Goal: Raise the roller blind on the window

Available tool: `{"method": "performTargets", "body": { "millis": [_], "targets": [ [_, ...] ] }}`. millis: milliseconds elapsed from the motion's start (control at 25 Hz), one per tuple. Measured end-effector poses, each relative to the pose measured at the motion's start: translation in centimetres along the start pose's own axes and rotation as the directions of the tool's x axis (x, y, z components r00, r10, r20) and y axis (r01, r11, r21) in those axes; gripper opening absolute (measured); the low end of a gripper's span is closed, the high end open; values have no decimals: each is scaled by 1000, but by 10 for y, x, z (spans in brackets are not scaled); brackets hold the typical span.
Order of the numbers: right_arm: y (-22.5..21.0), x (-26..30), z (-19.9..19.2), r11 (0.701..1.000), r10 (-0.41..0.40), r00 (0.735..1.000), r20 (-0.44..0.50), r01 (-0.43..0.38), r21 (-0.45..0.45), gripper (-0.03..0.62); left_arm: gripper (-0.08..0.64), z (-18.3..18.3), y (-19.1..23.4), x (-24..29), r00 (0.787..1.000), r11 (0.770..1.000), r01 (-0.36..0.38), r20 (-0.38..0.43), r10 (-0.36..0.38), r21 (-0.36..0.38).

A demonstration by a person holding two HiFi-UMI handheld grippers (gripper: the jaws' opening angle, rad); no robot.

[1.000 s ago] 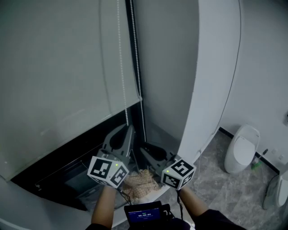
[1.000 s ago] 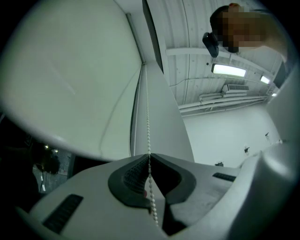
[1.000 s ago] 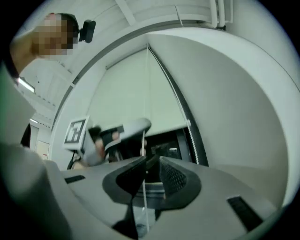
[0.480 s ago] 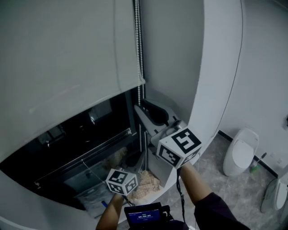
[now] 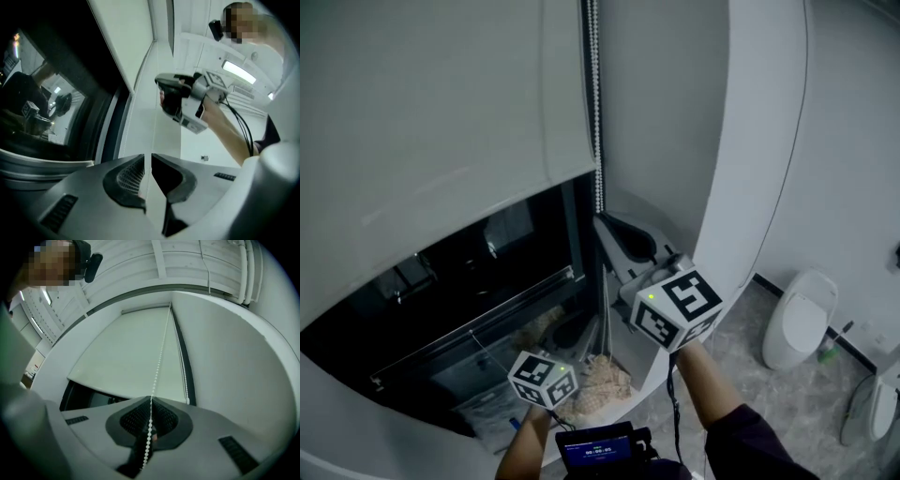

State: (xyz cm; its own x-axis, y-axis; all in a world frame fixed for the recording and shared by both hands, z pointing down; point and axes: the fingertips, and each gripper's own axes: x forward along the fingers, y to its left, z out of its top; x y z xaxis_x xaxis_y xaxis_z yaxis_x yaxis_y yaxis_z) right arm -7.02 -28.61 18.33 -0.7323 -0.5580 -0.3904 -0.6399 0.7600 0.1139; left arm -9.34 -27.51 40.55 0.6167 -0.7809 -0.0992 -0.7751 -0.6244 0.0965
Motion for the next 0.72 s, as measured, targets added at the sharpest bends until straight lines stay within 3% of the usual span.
{"method": "performTargets", "body": {
  "millis": [200, 400, 560, 720],
  "targets": [
    [-2, -16, -48, 998, -39, 996, -85, 35, -49, 16, 14, 87, 0, -4, 986, 1000, 16, 165, -13, -19],
    [8, -33, -92, 998, -45, 986, -159, 37, -50, 17, 14, 162, -17, 18, 973, 995, 13, 227, -36, 102],
    [24, -44, -141, 1000, -20, 973, -229, 18, -11, 16, 21, 187, -17, 32, 972, 983, -15, 233, -29, 183],
    [40, -56, -181, 1000, -1, 959, -282, 7, 20, 17, 21, 200, -10, 32, 965, 985, -39, 263, -8, 171]
  ]
}}
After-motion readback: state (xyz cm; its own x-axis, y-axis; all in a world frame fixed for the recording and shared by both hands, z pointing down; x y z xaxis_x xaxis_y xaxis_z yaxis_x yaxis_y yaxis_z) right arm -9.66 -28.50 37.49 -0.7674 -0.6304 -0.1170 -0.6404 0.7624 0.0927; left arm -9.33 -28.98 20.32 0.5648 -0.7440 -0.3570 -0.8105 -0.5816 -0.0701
